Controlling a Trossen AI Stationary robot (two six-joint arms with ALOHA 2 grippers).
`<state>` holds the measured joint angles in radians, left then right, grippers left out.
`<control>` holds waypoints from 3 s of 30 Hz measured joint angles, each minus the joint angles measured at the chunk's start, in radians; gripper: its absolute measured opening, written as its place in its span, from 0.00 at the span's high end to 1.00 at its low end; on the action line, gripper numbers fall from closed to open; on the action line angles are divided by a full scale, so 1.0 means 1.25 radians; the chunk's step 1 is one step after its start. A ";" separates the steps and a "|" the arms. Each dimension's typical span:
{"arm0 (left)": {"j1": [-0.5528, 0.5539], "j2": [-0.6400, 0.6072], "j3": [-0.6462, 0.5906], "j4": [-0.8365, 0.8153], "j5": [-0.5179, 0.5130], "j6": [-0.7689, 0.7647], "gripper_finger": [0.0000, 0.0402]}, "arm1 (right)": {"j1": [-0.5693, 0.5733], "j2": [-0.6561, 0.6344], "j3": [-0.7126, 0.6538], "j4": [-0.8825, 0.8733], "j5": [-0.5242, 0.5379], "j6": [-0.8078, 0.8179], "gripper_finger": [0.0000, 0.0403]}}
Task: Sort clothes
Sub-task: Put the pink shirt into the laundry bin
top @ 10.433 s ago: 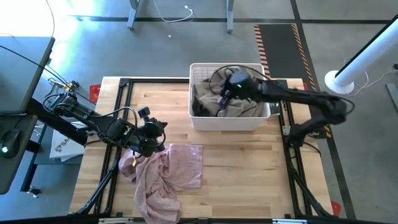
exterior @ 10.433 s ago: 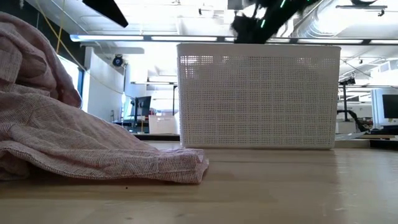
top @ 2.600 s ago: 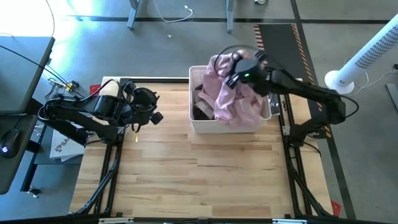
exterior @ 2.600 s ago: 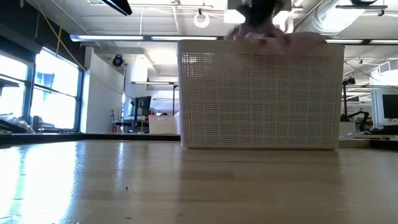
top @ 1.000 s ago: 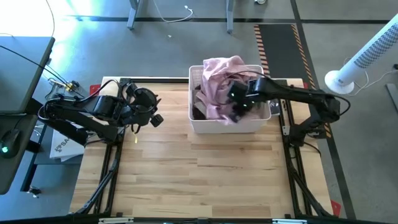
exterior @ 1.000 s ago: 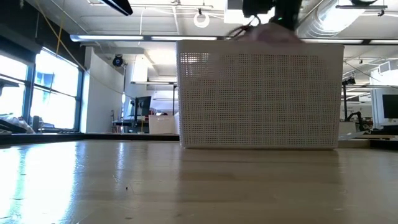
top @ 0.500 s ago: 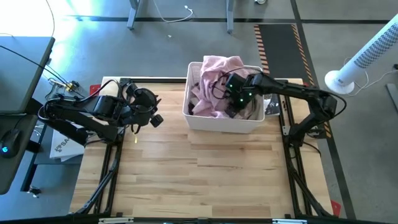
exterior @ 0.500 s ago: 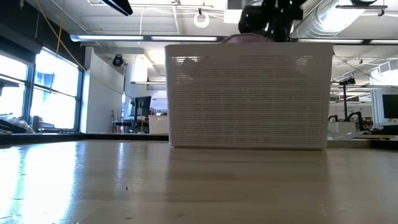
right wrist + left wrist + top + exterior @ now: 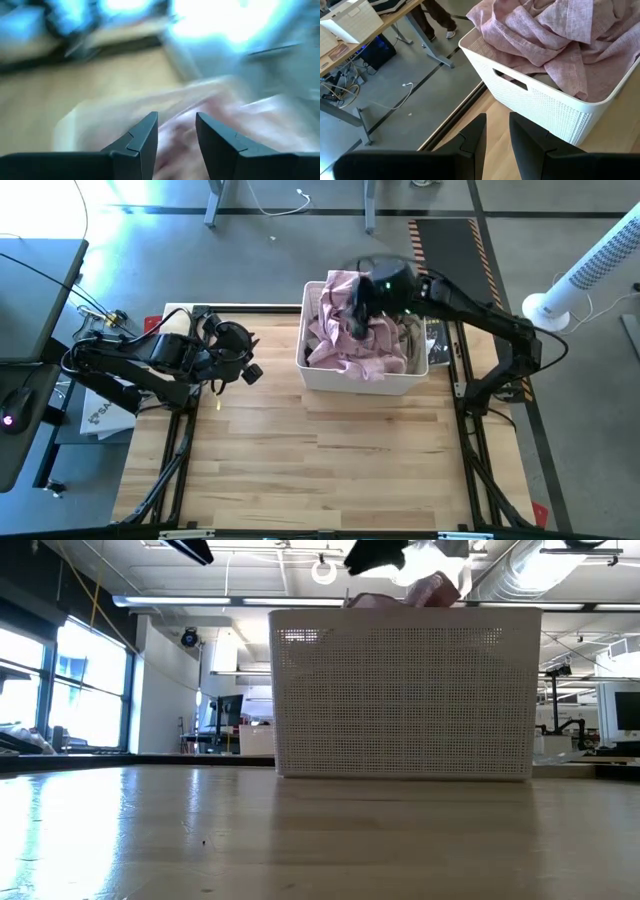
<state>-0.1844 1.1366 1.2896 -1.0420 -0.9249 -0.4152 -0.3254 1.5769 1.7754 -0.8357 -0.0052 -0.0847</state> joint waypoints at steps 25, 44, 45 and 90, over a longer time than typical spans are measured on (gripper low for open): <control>0.000 0.000 0.000 -0.002 0.002 -0.001 0.80 | -0.126 0.003 -0.357 0.131 -0.104 0.208 0.68; 0.000 0.000 0.000 -0.002 0.021 -0.009 0.80 | -0.123 -0.054 -0.424 0.320 0.199 0.196 0.68; 0.000 0.000 0.000 -0.003 0.021 -0.008 0.80 | -0.126 -0.037 -0.446 0.324 0.138 0.191 0.68; -0.001 0.037 0.000 -0.004 0.020 -0.032 0.80 | 0.025 0.042 -0.462 0.073 0.062 0.172 0.68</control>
<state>-0.1861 1.1824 1.2896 -1.0472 -0.8995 -0.4557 -0.2941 1.6296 1.1976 -0.7442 0.0728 0.1309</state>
